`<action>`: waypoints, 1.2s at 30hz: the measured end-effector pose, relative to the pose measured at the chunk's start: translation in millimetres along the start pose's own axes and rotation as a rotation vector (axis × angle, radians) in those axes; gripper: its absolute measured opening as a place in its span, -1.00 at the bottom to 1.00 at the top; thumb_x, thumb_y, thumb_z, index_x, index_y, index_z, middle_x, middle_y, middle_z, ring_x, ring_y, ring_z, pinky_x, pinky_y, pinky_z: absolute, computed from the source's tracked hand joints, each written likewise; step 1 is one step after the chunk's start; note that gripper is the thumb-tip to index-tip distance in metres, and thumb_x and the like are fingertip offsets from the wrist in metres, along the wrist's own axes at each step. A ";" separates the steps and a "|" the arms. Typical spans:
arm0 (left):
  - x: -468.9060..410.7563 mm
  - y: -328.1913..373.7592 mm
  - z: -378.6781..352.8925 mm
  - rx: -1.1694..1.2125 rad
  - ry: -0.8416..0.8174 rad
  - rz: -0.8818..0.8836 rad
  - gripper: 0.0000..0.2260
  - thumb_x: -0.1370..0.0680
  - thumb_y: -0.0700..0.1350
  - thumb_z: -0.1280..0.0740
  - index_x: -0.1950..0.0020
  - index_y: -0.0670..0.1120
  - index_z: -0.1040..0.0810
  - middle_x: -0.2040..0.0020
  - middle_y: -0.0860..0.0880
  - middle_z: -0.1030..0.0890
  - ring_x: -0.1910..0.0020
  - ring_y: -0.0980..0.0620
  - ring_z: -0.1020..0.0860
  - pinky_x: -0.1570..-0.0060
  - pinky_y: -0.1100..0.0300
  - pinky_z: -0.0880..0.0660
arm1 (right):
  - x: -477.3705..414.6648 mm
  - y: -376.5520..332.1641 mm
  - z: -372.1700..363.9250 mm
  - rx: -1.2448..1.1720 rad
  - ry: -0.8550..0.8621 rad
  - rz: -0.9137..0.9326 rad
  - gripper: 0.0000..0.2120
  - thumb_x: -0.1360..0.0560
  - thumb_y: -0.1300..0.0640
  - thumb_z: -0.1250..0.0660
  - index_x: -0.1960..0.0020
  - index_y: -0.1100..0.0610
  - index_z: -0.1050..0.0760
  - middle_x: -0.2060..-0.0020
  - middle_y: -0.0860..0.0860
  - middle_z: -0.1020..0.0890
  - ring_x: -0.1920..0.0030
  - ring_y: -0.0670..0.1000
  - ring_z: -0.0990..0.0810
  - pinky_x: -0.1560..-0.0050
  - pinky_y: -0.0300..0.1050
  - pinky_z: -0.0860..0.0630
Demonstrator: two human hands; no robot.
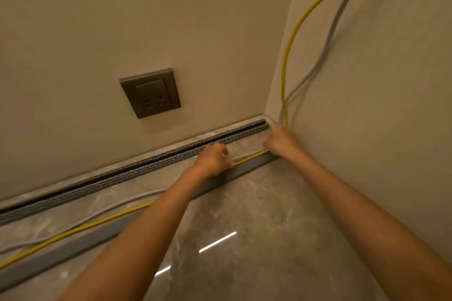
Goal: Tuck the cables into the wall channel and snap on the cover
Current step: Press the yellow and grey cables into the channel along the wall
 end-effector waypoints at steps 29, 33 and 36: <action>-23.1 -51.4 37.8 0.323 0.125 -0.058 -0.67 -0.59 -0.11 -0.27 0.39 0.00 -0.51 0.46 -0.01 -0.43 0.45 0.11 -0.33 0.40 0.22 -0.26 | -68.3 19.2 -1.8 -0.960 0.190 -0.125 -0.66 -0.51 0.40 -0.28 0.38 0.16 -0.33 0.38 0.17 -0.52 0.66 -0.17 -0.56 0.57 -0.35 -0.53; -21.7 -44.0 77.6 0.243 0.377 -0.040 -0.83 -0.52 -0.10 -0.37 0.20 -0.16 -0.63 0.39 -0.07 -0.51 0.38 0.05 -0.43 0.31 0.21 -0.33 | -66.2 12.4 16.0 -0.694 0.345 -0.070 -0.87 -0.48 0.25 -0.38 0.17 0.29 -0.48 0.16 0.28 -0.67 0.23 0.20 -0.72 0.60 -0.51 -0.37; -23.0 -35.7 85.6 0.154 0.454 -0.021 -0.82 -0.48 -0.10 -0.42 0.13 -0.23 -0.62 0.28 -0.07 -0.53 0.24 -0.02 -0.47 0.22 0.21 -0.32 | -62.8 10.5 22.5 -0.500 0.362 -0.047 -0.77 -0.50 0.20 -0.35 -0.01 0.38 -0.51 0.10 0.32 -0.68 0.09 0.22 -0.68 0.21 -0.30 -0.41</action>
Point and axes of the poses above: each hand's wrist, its own x-axis away from the middle knuckle, its own z-axis out of the back of the hand, y = z × x, the point moved 9 cm from there along -x, towards the middle knuckle
